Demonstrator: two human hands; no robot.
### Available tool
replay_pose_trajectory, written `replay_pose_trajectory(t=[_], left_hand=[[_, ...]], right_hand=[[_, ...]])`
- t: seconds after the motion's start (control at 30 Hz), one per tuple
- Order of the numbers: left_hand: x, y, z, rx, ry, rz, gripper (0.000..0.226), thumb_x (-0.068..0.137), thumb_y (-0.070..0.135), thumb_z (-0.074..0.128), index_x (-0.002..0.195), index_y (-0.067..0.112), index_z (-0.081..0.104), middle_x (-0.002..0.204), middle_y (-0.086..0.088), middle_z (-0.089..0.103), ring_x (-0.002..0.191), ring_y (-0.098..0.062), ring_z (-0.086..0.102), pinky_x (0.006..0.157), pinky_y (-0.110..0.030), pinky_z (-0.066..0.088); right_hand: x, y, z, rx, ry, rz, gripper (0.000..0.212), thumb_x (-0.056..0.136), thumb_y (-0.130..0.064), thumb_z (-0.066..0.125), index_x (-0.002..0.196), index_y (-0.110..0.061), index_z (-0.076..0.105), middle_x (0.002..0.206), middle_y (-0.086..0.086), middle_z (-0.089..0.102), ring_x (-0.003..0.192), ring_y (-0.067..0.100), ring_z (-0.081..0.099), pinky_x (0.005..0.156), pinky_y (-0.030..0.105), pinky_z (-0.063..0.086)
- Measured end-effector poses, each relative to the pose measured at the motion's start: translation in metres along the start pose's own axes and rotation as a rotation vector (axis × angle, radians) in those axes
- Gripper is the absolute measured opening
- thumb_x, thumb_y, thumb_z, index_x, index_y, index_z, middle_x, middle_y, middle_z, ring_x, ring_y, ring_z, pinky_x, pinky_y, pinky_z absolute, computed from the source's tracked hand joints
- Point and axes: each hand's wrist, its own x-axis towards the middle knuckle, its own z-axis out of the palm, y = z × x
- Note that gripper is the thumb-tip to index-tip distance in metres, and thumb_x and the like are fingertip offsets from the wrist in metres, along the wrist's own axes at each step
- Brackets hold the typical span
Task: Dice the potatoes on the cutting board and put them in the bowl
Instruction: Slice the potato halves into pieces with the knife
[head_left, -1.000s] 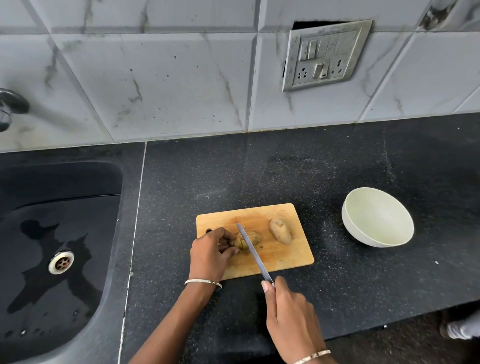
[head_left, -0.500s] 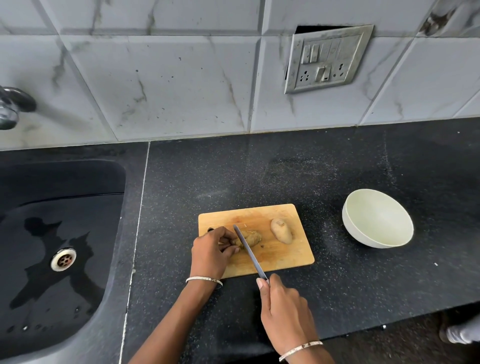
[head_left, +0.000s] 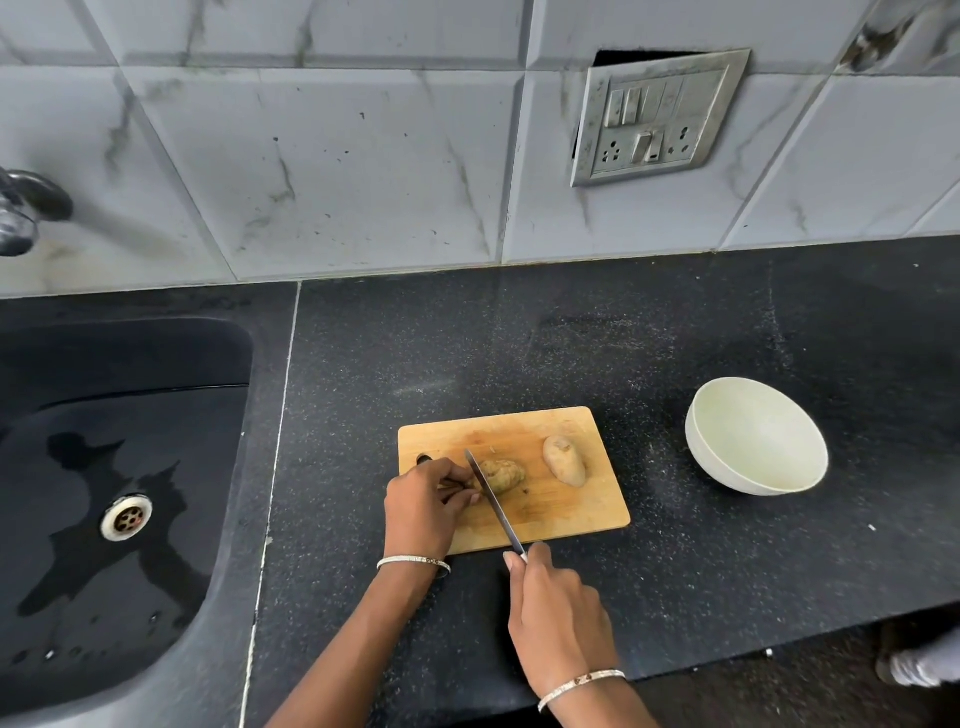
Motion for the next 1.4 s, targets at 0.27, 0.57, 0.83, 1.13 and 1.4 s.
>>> replay_pose_trajectory(t=[0.27, 0.57, 0.83, 1.13, 1.4], left_hand=[[0.002, 0.0, -0.001, -0.034, -0.008, -0.017, 0.022, 0.065, 0.004, 0.085, 0.08, 0.017, 0.076, 0.072, 0.018, 0.069, 0.072, 0.008, 0.065, 0.074, -0.01, 0.052], [0.005, -0.001, -0.002, -0.035, -0.028, -0.027, 0.022, 0.066, 0.003, 0.084, 0.077, 0.019, 0.075, 0.072, 0.02, 0.068, 0.074, 0.008, 0.065, 0.074, -0.005, 0.049], [0.003, -0.001, 0.0, 0.005, -0.011, -0.032, 0.023, 0.068, 0.003, 0.082, 0.075, 0.023, 0.074, 0.069, 0.023, 0.067, 0.071, 0.008, 0.065, 0.077, -0.014, 0.052], [0.006, -0.005, -0.001, -0.018, -0.021, -0.03, 0.023, 0.066, 0.005, 0.084, 0.077, 0.023, 0.075, 0.073, 0.019, 0.07, 0.072, 0.007, 0.065, 0.077, -0.014, 0.053], [0.004, -0.006, 0.001, -0.045, -0.002, -0.036, 0.024, 0.066, 0.005, 0.084, 0.077, 0.024, 0.075, 0.074, 0.018, 0.071, 0.073, 0.002, 0.067, 0.078, -0.03, 0.057]], right_hand=[[0.004, -0.011, 0.003, -0.084, -0.01, 0.023, 0.039, 0.105, -0.042, 0.017, 0.118, -0.017, 0.044, 0.108, 0.003, 0.068, 0.102, 0.026, 0.065, 0.072, 0.033, 0.05], [0.022, -0.02, 0.007, -0.023, -0.03, 0.033, 0.034, 0.105, -0.036, 0.026, 0.12, -0.014, 0.046, 0.112, 0.006, 0.067, 0.106, 0.03, 0.064, 0.075, 0.037, 0.05], [0.022, -0.02, 0.007, -0.058, -0.047, 0.023, 0.035, 0.105, -0.037, 0.024, 0.121, -0.014, 0.046, 0.112, 0.006, 0.067, 0.106, 0.03, 0.064, 0.076, 0.037, 0.051], [0.027, -0.021, 0.014, -0.073, -0.054, 0.043, 0.033, 0.105, -0.035, 0.026, 0.119, -0.013, 0.047, 0.111, 0.006, 0.067, 0.106, 0.029, 0.064, 0.077, 0.037, 0.051], [0.026, -0.019, 0.016, -0.073, -0.044, 0.026, 0.035, 0.105, -0.037, 0.024, 0.12, -0.014, 0.046, 0.112, 0.006, 0.067, 0.106, 0.029, 0.064, 0.077, 0.037, 0.05]])
